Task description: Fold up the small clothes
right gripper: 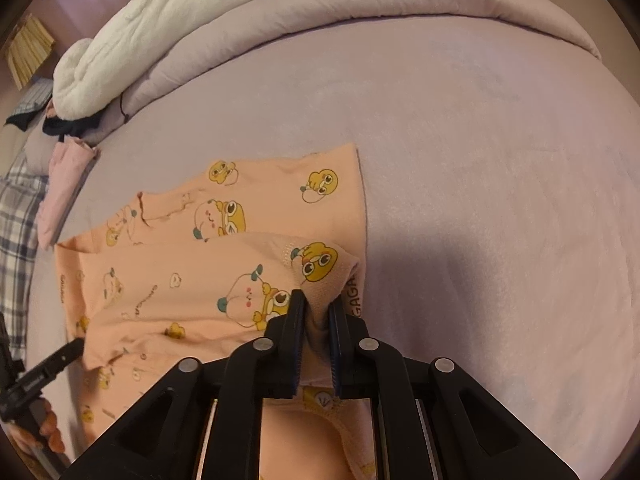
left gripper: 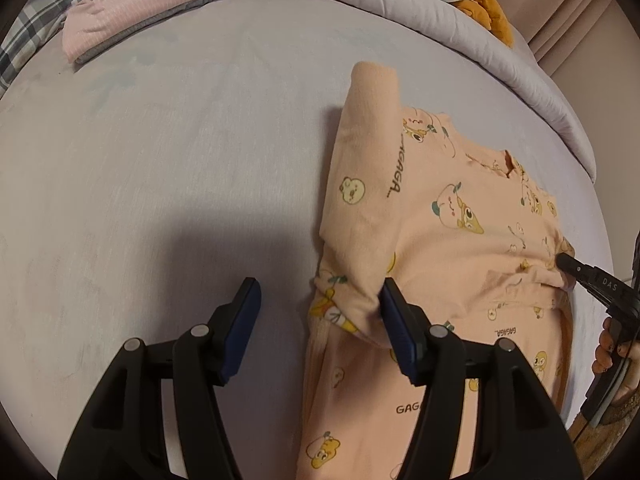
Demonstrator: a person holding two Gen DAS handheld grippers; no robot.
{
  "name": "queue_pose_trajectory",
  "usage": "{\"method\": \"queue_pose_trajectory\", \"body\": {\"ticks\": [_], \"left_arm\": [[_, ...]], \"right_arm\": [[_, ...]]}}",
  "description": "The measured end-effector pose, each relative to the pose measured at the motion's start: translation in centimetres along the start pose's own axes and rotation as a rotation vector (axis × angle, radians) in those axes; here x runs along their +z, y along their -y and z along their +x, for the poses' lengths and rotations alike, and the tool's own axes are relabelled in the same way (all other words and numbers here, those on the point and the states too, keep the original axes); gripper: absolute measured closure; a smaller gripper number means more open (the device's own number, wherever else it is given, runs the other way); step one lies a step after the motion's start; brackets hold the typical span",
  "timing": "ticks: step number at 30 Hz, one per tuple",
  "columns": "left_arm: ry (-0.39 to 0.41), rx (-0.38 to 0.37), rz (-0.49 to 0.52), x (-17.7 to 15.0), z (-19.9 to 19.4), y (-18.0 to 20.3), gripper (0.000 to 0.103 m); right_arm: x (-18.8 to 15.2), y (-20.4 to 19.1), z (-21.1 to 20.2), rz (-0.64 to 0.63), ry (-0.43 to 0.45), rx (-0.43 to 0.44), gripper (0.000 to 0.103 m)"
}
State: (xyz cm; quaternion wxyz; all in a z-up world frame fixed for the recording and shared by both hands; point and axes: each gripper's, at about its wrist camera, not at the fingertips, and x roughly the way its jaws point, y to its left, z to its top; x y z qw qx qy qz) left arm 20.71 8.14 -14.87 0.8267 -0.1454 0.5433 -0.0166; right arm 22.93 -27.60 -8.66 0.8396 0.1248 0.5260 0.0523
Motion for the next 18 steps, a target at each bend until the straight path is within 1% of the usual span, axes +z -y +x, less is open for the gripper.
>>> {"method": "queue_pose_trajectory", "body": {"ticks": [6,7,8,10,11,13,14,16,18], "left_arm": [[-0.007,-0.012,-0.017,-0.7,-0.3,-0.5,0.041],[-0.008,-0.011,-0.018,-0.8,-0.5,-0.5,0.041],[-0.009,-0.01,-0.018,-0.9,-0.6,-0.5,0.041],[-0.01,-0.011,-0.021,-1.1,-0.7,-0.7,0.041],[-0.011,-0.011,-0.027,-1.2,-0.8,-0.8,0.041],[-0.012,-0.012,-0.038,-1.4,-1.0,-1.0,0.042],[-0.012,-0.011,-0.041,-1.6,-1.1,-1.0,0.042],[-0.013,-0.011,-0.047,-1.8,-1.3,-1.0,0.042],[-0.014,-0.015,-0.055,-2.0,-1.6,-1.1,0.043]], "right_arm": [[0.0,0.6,-0.7,0.027,0.005,0.021,0.094],[0.0,0.8,-1.0,0.029,0.01,0.022,0.091],[-0.2,1.0,-1.4,0.027,0.018,0.013,0.085],[-0.2,1.1,-2.1,0.022,0.038,-0.014,0.079],[-0.4,1.4,-2.5,0.022,0.051,-0.022,0.079],[-0.7,1.8,-3.1,0.036,0.059,-0.005,0.079],[-0.9,2.1,-3.3,0.05,0.057,0.02,0.079],[-1.3,2.0,-3.3,0.062,0.051,0.055,0.079],[-1.6,1.8,-3.0,0.07,0.041,0.069,0.079]]}}
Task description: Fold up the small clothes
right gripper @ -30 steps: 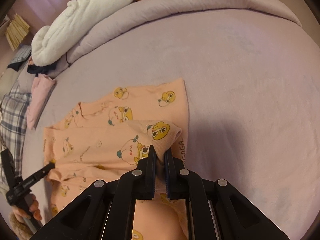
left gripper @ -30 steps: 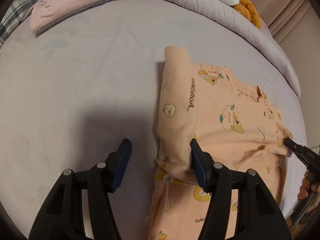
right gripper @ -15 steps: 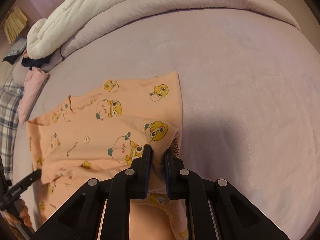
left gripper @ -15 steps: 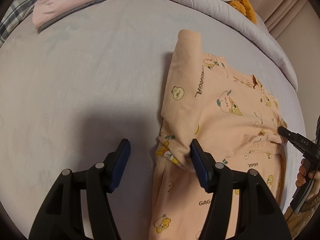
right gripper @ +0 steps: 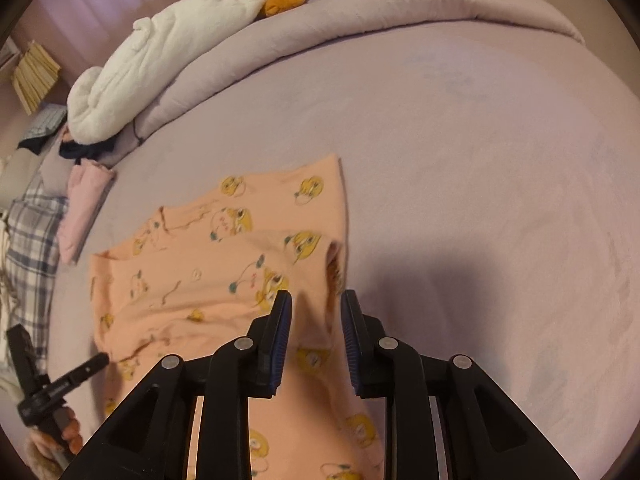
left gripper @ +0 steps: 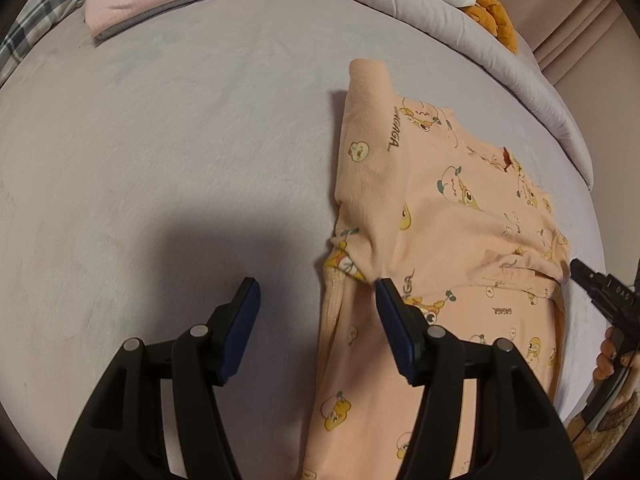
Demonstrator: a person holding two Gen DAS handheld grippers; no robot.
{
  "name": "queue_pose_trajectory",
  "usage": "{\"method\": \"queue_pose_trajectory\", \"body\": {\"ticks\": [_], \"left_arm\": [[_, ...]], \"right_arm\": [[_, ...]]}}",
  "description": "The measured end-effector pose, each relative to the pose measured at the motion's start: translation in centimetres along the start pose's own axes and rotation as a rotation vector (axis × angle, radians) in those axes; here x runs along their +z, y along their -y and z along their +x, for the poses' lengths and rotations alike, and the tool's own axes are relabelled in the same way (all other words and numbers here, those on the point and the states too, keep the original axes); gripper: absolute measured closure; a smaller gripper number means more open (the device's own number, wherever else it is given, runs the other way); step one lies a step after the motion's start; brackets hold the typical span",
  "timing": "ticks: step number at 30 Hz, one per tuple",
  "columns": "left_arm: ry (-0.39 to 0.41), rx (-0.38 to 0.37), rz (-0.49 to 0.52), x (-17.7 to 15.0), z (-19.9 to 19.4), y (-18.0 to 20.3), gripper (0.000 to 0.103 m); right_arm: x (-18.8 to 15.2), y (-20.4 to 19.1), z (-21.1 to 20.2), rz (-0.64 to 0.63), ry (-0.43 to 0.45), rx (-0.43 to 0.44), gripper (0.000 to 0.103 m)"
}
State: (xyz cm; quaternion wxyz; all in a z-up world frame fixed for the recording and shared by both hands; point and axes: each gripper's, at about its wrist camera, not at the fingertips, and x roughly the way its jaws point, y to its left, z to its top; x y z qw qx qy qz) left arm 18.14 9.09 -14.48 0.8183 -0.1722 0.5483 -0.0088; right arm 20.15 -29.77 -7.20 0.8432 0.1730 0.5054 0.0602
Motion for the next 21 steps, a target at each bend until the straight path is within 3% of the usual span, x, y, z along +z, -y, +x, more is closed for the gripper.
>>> {"method": "queue_pose_trajectory", "body": {"ticks": [5,6,7,8,16,21], "left_arm": [[0.009,-0.019,-0.024,0.1,-0.9,-0.3,0.043],[0.016,-0.025,-0.03,0.2,-1.2,-0.4,0.043],[0.021,-0.028,-0.034,0.2,-1.5,-0.5,0.043],[0.027,-0.031,-0.039,0.3,-1.7,-0.6,0.043],[0.042,-0.028,-0.05,1.3,-1.5,-0.5,0.043],[0.017,0.016,-0.045,1.7,0.3,-0.2,0.043]], "right_arm": [[-0.6,-0.8,1.2,-0.002,-0.017,-0.015,0.081],[-0.7,-1.1,1.2,-0.018,-0.011,-0.034,0.084],[-0.8,-1.3,1.1,-0.038,-0.002,-0.042,0.096],[-0.9,-1.4,1.0,-0.048,-0.001,-0.04,0.098],[-0.9,-1.7,-1.9,-0.096,0.075,-0.046,0.099],[-0.7,-0.5,0.0,-0.066,0.033,-0.097,0.099]]}}
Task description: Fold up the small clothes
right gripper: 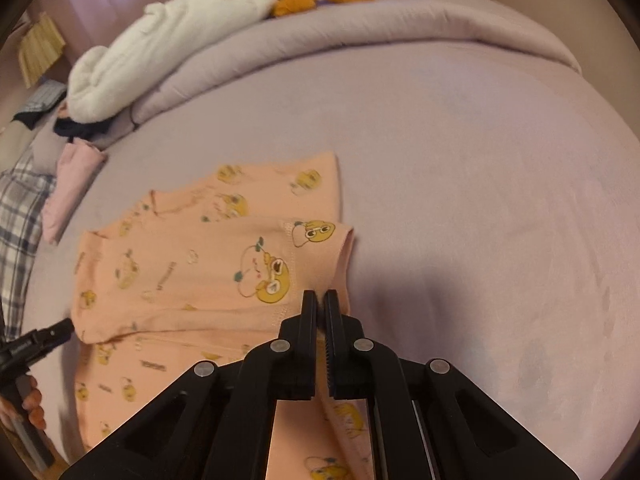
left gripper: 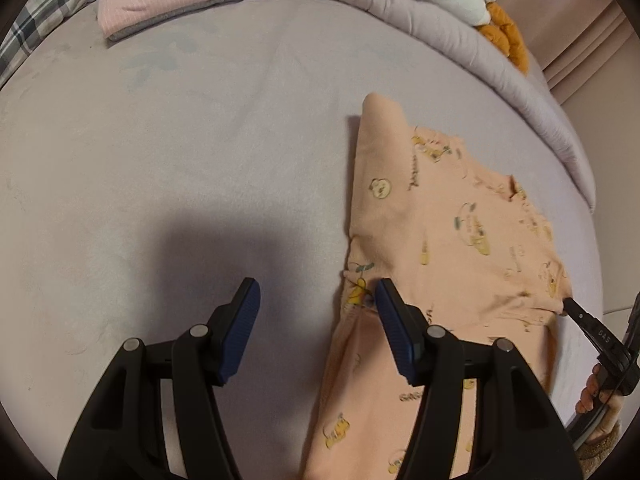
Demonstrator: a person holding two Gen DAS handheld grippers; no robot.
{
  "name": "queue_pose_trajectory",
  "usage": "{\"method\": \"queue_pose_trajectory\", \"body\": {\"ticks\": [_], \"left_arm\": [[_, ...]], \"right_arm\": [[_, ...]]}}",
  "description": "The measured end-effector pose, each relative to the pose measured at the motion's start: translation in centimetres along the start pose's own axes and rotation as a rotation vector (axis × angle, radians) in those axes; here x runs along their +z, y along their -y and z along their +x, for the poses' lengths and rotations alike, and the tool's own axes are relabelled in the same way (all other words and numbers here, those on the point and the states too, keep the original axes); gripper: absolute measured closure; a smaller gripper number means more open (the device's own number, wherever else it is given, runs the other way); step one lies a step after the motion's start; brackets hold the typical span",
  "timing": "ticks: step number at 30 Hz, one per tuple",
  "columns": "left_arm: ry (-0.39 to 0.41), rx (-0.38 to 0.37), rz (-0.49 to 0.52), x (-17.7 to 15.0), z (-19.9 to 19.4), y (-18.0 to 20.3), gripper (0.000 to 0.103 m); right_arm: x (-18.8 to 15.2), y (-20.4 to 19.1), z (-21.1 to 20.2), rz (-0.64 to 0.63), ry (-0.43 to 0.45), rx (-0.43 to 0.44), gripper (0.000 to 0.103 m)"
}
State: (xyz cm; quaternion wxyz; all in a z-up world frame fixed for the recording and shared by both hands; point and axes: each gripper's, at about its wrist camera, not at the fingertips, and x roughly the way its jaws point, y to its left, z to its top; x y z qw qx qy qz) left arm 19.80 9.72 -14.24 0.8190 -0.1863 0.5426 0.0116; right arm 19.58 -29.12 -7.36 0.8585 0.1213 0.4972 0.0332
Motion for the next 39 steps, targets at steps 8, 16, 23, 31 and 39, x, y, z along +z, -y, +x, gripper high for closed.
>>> {"method": "queue_pose_trajectory", "body": {"ticks": [8,16,23,31,39], "left_arm": [[0.024,0.029,0.017,0.2,0.9,-0.5,0.037],[0.045,0.047,0.029,-0.4,0.4,-0.4,0.036],[0.081,0.003,0.02,-1.3,-2.2,0.0,0.039],[0.16,-0.05,0.067,-5.2,-7.3,0.6,0.013],[0.106,-0.067,0.103,-10.8,-8.2,-0.7,0.013]], "right_arm": [[-0.3,-0.3,1.5,-0.009,-0.022,-0.026,0.099],[-0.5,-0.5,1.7,-0.013,-0.015,-0.05,0.099],[-0.8,-0.5,0.3,-0.021,0.014,-0.064,0.099],[-2.3,-1.3,-4.9,-0.08,0.125,-0.052,0.056],[-6.6,-1.1,-8.8,-0.177,0.173,-0.039,0.036]]}}
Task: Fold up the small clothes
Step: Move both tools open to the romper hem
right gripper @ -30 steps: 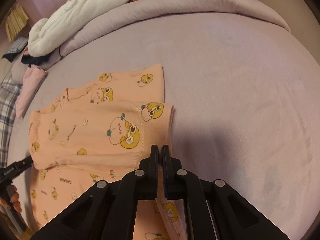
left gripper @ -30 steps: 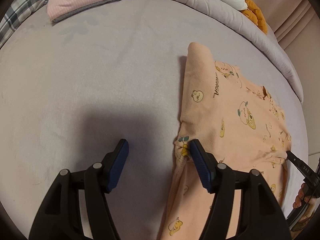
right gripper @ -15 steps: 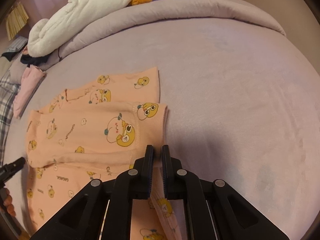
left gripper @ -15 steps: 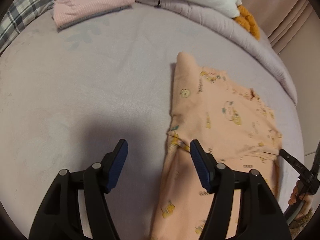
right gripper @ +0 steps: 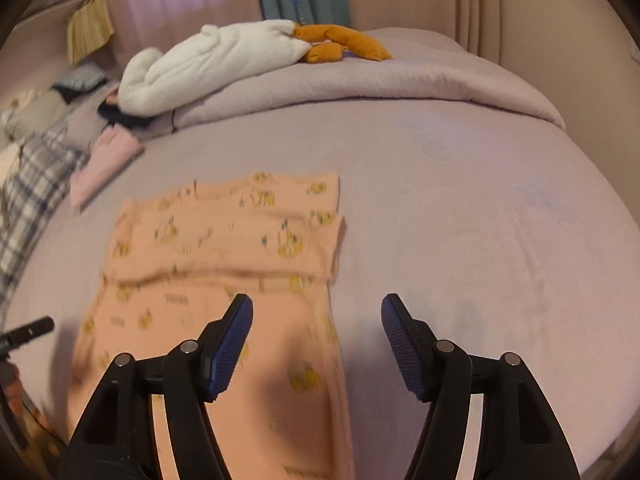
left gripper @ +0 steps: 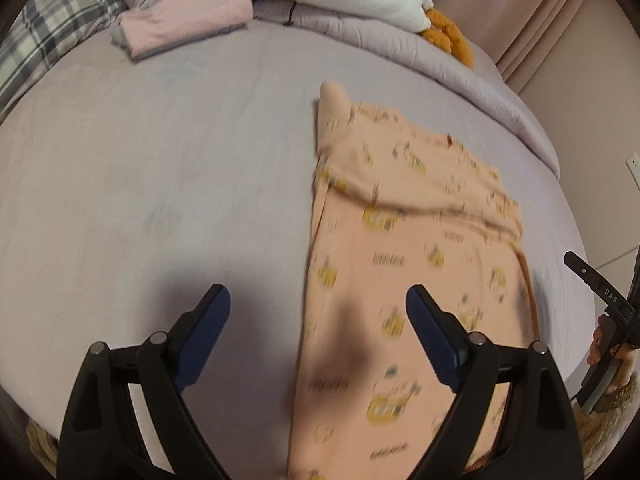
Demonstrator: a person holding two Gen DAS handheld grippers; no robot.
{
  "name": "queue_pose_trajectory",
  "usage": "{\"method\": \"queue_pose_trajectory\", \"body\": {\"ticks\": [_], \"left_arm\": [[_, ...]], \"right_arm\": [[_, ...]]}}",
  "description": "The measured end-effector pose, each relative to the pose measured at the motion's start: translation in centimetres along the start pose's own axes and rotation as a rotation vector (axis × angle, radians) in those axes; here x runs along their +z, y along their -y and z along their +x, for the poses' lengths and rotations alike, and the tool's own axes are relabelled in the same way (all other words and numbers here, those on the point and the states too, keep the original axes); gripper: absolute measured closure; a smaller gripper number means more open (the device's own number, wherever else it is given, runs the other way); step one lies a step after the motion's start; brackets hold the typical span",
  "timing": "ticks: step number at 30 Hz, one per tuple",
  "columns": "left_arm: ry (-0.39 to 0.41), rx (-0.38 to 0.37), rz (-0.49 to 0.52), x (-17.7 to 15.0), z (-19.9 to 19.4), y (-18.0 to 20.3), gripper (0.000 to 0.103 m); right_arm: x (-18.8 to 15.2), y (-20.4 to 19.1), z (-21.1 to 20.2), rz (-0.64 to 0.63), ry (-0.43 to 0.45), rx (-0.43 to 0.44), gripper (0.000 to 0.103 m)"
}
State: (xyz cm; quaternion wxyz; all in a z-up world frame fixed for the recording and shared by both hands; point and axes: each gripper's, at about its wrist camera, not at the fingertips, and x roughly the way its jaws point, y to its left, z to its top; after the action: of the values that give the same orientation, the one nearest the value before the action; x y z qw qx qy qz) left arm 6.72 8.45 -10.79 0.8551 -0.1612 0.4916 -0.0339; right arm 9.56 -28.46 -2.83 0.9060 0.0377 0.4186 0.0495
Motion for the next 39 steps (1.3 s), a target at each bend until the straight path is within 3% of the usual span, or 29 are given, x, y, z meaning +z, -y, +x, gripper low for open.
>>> {"method": "queue_pose_trajectory", "body": {"ticks": [4,8,11,17,24,31,39], "left_arm": [[-0.047,-0.011,-0.002,-2.4,0.1,-0.5,0.014],[-0.066,-0.046,-0.026,-4.2,0.4,-0.8,0.016],[-0.109,-0.055,-0.034,-5.3,1.1,-0.7,0.025],[-0.129,-0.065,0.011,-6.8,1.1,0.1,0.028],[-0.139,-0.075,0.01,-7.9,1.1,0.0,0.029],[-0.171,-0.107,-0.017,-9.2,0.6,-0.2,0.039],[-0.226,-0.15,-0.033,-10.4,0.2,0.0,0.039]], "right_arm": [[-2.5,-0.6,-0.5,-0.028,-0.021,-0.016,0.036],[-5.2,0.0,-0.4,0.017,-0.095,0.056,0.036],[-6.8,-0.1,-0.6,0.001,-0.132,0.037,0.036],[-10.0,0.0,-1.7,0.01,-0.18,0.028,0.036],[-12.0,0.2,-2.0,0.031,-0.214,0.02,0.036],[-13.7,0.6,-2.9,0.093,-0.229,0.041,0.036],[-16.1,-0.6,-3.6,0.079,-0.279,0.07,0.043]]}}
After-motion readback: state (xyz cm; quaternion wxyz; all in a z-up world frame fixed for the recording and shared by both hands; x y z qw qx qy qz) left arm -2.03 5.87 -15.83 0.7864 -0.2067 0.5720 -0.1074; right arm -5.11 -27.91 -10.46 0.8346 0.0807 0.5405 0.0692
